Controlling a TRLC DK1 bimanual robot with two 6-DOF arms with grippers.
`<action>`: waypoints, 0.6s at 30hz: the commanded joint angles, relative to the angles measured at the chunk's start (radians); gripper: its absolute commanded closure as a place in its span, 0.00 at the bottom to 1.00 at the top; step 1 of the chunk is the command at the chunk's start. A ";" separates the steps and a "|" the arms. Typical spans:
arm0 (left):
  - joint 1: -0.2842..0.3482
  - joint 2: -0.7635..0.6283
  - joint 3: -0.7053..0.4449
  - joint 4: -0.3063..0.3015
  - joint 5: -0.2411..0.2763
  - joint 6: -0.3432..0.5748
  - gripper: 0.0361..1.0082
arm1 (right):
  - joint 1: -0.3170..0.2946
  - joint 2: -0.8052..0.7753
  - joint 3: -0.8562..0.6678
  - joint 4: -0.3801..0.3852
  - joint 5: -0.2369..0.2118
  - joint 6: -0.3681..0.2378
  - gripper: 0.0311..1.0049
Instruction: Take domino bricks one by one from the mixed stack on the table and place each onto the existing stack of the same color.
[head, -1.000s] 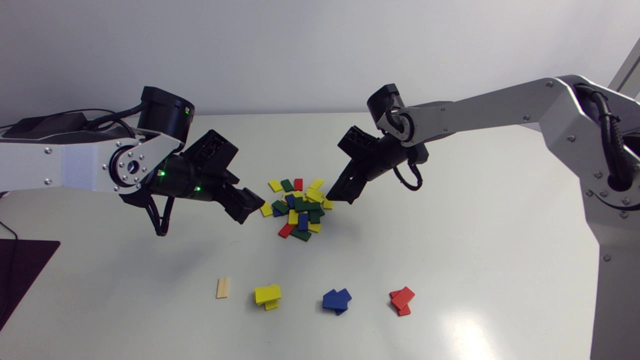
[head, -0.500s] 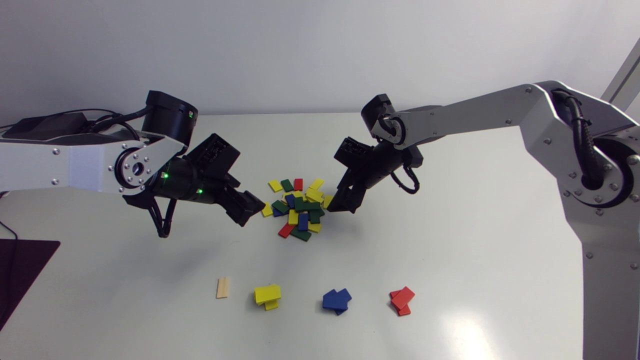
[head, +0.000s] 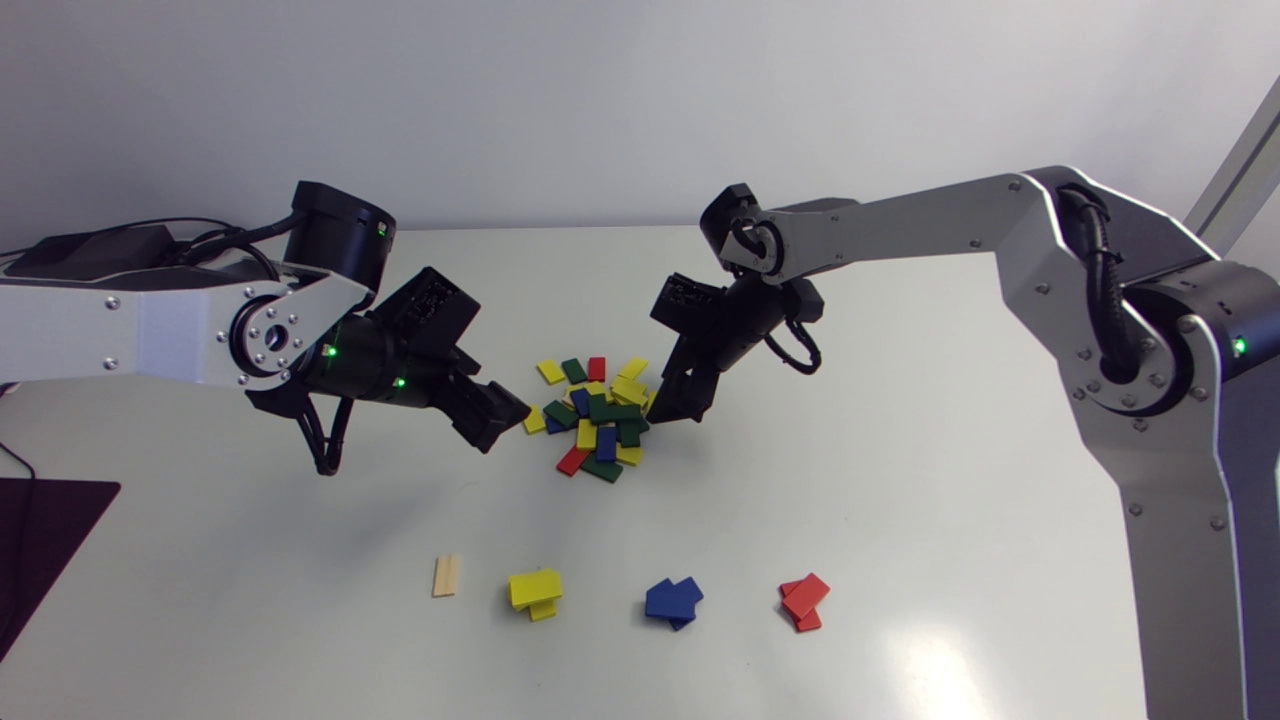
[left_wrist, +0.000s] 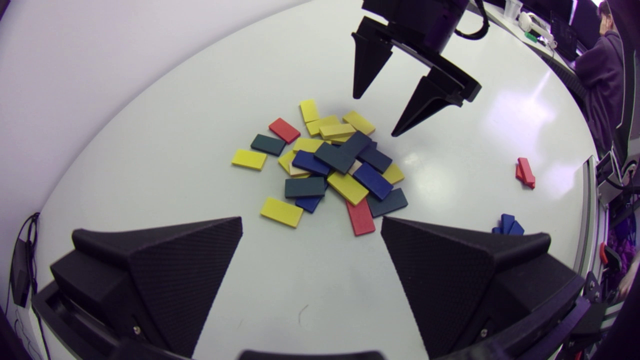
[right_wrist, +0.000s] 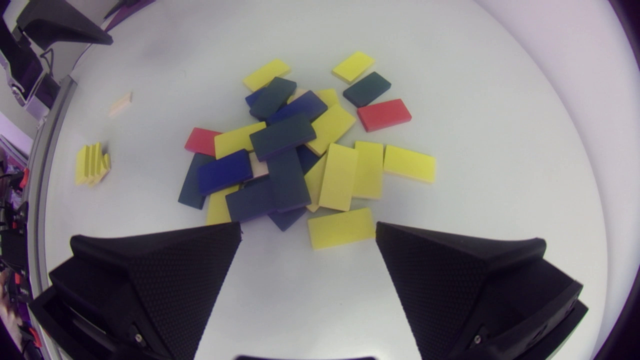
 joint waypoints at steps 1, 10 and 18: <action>-0.003 0.025 0.003 0.003 -0.002 -0.001 0.02 | 0.004 0.045 0.035 -0.034 0.003 -0.032 0.07; -0.002 0.037 0.013 0.004 -0.002 0.000 0.02 | 0.003 0.098 0.122 -0.115 0.024 -0.064 0.07; -0.003 0.048 0.019 0.012 -0.002 0.002 0.02 | 0.000 0.156 0.205 -0.196 0.035 -0.098 0.07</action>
